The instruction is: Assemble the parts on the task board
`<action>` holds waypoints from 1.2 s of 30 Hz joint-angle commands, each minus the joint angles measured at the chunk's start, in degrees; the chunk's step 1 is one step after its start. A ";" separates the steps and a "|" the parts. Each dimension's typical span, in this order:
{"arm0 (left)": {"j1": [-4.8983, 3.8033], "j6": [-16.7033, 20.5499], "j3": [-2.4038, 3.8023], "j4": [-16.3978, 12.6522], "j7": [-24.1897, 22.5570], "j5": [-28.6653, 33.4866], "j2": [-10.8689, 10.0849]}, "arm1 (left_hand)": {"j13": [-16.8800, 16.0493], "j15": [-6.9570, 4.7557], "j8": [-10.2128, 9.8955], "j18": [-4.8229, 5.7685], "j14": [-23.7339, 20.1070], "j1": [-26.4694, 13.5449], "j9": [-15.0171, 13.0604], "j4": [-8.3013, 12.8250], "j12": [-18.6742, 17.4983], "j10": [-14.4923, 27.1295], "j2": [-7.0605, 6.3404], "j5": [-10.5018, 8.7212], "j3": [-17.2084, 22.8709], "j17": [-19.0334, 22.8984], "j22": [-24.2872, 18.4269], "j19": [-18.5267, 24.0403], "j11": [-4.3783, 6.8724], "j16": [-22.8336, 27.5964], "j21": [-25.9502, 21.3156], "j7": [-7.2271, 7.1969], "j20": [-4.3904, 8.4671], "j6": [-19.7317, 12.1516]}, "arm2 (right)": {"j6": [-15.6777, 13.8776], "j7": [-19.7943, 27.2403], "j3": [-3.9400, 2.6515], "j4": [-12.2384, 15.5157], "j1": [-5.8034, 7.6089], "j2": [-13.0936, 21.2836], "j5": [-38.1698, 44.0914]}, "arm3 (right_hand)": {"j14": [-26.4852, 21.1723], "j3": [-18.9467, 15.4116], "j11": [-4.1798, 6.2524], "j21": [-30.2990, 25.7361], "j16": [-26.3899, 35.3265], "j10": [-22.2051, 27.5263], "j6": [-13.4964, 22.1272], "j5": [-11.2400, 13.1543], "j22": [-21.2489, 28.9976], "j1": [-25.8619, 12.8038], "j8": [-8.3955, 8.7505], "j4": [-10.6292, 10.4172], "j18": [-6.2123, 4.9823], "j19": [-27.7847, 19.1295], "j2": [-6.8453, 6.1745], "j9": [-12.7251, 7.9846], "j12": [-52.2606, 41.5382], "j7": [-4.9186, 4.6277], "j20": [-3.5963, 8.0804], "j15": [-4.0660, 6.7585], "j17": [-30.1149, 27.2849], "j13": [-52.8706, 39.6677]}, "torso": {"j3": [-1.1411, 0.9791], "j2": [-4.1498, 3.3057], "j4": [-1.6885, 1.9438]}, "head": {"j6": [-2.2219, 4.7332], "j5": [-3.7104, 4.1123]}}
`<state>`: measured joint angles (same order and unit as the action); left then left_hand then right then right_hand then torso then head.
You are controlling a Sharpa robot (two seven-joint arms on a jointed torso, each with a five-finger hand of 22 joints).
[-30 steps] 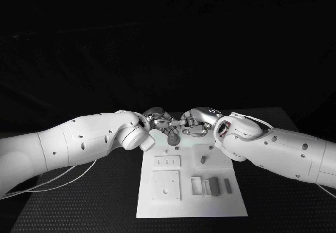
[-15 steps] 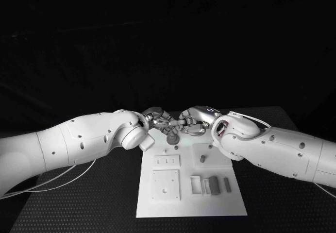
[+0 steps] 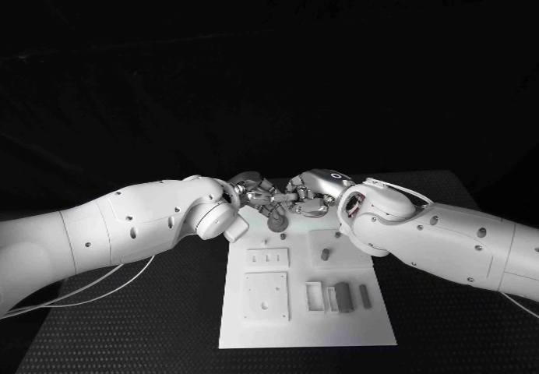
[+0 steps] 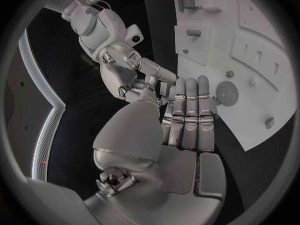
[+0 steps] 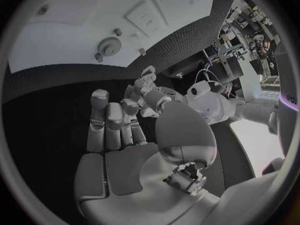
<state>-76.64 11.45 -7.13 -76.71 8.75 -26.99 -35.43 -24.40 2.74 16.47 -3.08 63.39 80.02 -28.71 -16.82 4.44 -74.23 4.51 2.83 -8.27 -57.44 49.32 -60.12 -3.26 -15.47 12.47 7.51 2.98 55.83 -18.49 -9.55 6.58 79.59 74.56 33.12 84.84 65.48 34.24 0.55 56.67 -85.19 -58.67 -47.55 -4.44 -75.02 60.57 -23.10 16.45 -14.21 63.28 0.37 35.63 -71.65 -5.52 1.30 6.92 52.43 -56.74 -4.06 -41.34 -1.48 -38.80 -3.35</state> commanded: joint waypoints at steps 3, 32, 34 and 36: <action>-0.09 -0.75 0.13 -0.33 -0.32 0.35 0.36 | -0.63 -0.40 0.64 -0.69 1.18 2.48 -0.20 0.10 0.55 -1.33 -0.84 0.02 3.48 -0.77 0.47 -1.11 0.43 -0.02 0.15 -0.43 0.20 1.41 | -0.11 0.89 0.00 0.38 -0.08 -0.39 0.60 | 0.36 0.24 1.11 0.11 -0.14 1.55 -12.12 -0.16 -0.80 0.44 -0.09 0.13 -0.79 0.06 -0.13 0.07 0.02 1.09 0.24 0.38 -0.06 0.10 | 0.00 0.00 0.04 | -0.05 0.04; -0.09 -0.51 0.13 0.24 0.25 3.76 0.57 | -3.32 -1.27 0.62 -0.11 2.68 8.40 -0.64 0.41 0.25 -3.17 -1.31 4.54 11.18 -3.80 2.46 -1.94 1.31 0.21 0.19 -1.43 1.19 3.66 | 0.36 0.44 0.00 0.44 -0.36 -0.62 1.09 | 0.50 0.28 1.15 0.10 -0.10 1.42 -12.19 -0.16 -0.78 0.46 -0.05 0.14 -0.79 0.17 -0.22 0.15 0.06 1.12 0.31 0.43 -0.10 0.14 | -0.05 -0.03 -0.01 | -0.49 0.10; -0.09 -0.80 0.13 0.31 0.19 4.78 0.62 | -3.70 -1.22 0.66 -0.04 2.61 8.41 -0.78 0.34 0.23 -3.44 -1.76 7.38 11.64 -4.14 2.69 -1.85 1.41 0.43 0.05 -1.54 1.18 3.94 | 0.40 0.40 0.00 0.44 -0.41 -0.65 1.14 | 0.50 0.29 1.15 0.10 -0.10 1.41 -12.20 -0.16 -0.78 0.46 -0.04 0.14 -0.79 0.17 -0.22 0.16 0.07 1.12 0.32 0.43 -0.10 0.14 | -0.06 -0.03 -0.02 | -0.51 0.07; -0.09 -1.23 0.13 0.34 0.27 5.09 0.72 | -3.99 -1.20 0.60 0.02 2.66 7.23 -0.86 0.19 0.14 -3.52 -2.48 9.37 11.71 -4.42 2.90 -1.87 1.43 0.58 -0.04 -1.52 1.17 4.01 | 0.37 0.32 0.00 0.36 -0.45 -0.76 1.18 | 0.51 0.29 1.15 0.10 -0.10 1.40 -12.20 -0.16 -0.78 0.46 -0.04 0.14 -0.79 0.18 -0.22 0.16 0.07 1.13 0.32 0.43 -0.10 0.14 | -0.07 -0.02 0.01 | -0.54 0.06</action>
<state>-76.60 11.27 -7.15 -76.18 9.90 -24.50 -35.08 -28.31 1.54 16.80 -2.63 65.61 87.65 -29.33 -16.58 4.77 -77.43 2.45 11.61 3.21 -61.78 52.17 -61.85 -1.73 -15.18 12.65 6.17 3.89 59.40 -18.56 -10.28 6.55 79.57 74.30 32.78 85.30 65.86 34.24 0.54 56.67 -85.19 -58.66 -47.69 -4.44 -75.02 60.57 -22.96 16.45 -14.21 63.33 0.37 35.71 -71.65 -5.37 1.18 6.91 52.38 -56.64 -4.10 -41.37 -1.47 -39.30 -3.22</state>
